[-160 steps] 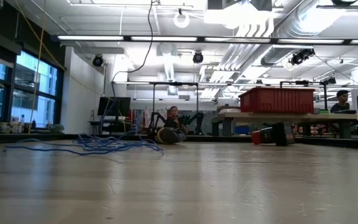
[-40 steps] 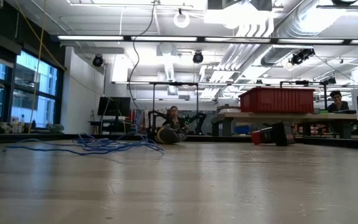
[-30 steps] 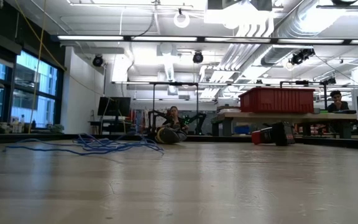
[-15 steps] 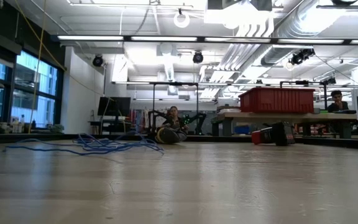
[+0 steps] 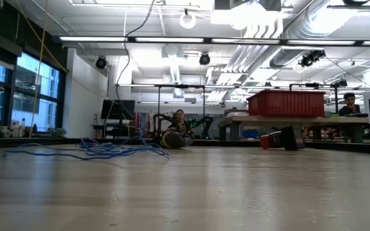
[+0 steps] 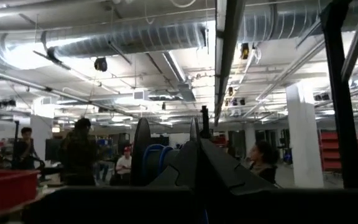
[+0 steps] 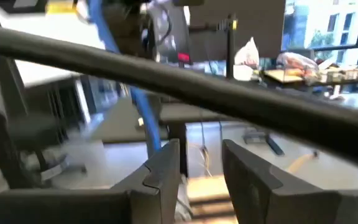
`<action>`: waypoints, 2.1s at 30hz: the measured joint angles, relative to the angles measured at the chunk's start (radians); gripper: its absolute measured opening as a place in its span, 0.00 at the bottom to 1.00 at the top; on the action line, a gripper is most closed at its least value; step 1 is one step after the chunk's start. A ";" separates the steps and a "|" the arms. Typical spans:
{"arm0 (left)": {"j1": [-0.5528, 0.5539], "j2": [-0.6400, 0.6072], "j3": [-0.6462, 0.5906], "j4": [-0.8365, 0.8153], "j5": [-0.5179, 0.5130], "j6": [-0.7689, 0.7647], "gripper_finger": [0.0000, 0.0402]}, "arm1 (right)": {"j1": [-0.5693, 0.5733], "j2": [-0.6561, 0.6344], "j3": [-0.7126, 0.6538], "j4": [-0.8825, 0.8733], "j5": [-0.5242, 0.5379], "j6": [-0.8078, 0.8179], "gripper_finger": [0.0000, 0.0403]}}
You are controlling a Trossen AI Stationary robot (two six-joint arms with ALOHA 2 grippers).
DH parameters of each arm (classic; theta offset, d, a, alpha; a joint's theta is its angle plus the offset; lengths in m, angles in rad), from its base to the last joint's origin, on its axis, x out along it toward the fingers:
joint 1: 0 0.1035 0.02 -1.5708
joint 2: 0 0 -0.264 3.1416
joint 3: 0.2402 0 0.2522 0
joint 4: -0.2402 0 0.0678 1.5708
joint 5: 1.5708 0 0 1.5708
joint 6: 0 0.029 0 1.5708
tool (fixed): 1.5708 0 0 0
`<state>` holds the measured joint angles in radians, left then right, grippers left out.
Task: Coil cords
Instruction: Coil the blue wire onto the black spool
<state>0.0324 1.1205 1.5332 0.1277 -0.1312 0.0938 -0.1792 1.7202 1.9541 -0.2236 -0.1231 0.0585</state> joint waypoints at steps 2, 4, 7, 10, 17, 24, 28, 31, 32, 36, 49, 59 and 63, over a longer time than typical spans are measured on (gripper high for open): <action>0.009 -0.011 -0.001 -0.009 0.016 -0.045 0.00 | -0.011 -0.034 0.000 -0.072 0.010 -0.033 0.28; 0.020 -0.022 0.000 -0.026 0.047 -0.066 0.00 | -0.020 -0.063 0.001 -0.133 0.015 -0.034 0.28; 0.030 -0.024 0.001 -0.055 0.070 -0.093 0.00 | -0.027 -0.093 0.001 -0.216 0.001 -0.037 0.28; 0.046 -0.011 0.000 -0.061 0.095 -0.100 0.00 | -0.017 -0.099 0.001 -0.261 -0.042 -0.022 0.28; 0.082 0.018 0.000 -0.056 0.126 -0.153 0.00 | 0.024 -0.023 0.000 -0.206 -0.043 -0.031 0.28; 0.099 0.019 0.000 -0.053 0.149 -0.180 0.00 | 0.025 -0.003 0.001 -0.183 -0.054 -0.012 0.28; 0.099 0.021 0.000 -0.055 0.147 -0.179 0.00 | 0.025 -0.005 0.001 -0.213 -0.054 -0.013 0.28; 0.098 0.020 0.000 -0.054 0.148 -0.179 0.00 | 0.023 -0.006 0.001 -0.215 -0.054 -0.014 0.28; 0.098 0.020 0.000 -0.054 0.148 -0.179 0.00 | 0.023 -0.005 0.001 -0.216 -0.054 -0.015 0.28; 0.099 0.021 0.000 -0.056 0.146 -0.172 0.00 | 0.023 -0.005 0.001 -0.216 -0.053 -0.036 0.22; 0.106 0.020 0.000 -0.041 0.105 -0.184 0.00 | 0.036 0.005 0.002 -0.227 -0.040 -0.033 0.01; 0.138 0.038 -0.002 -0.015 0.094 -0.268 0.00 | 0.083 0.087 0.003 -0.210 -0.008 -0.040 0.00; 0.147 0.039 -0.002 0.001 0.094 -0.284 0.00 | 0.087 0.086 0.002 -0.216 -0.005 -0.040 0.00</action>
<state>0.1795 1.1591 1.5311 0.1288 -0.0376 -0.1898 -0.0922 1.8061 1.9564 -0.4393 -0.1276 0.0181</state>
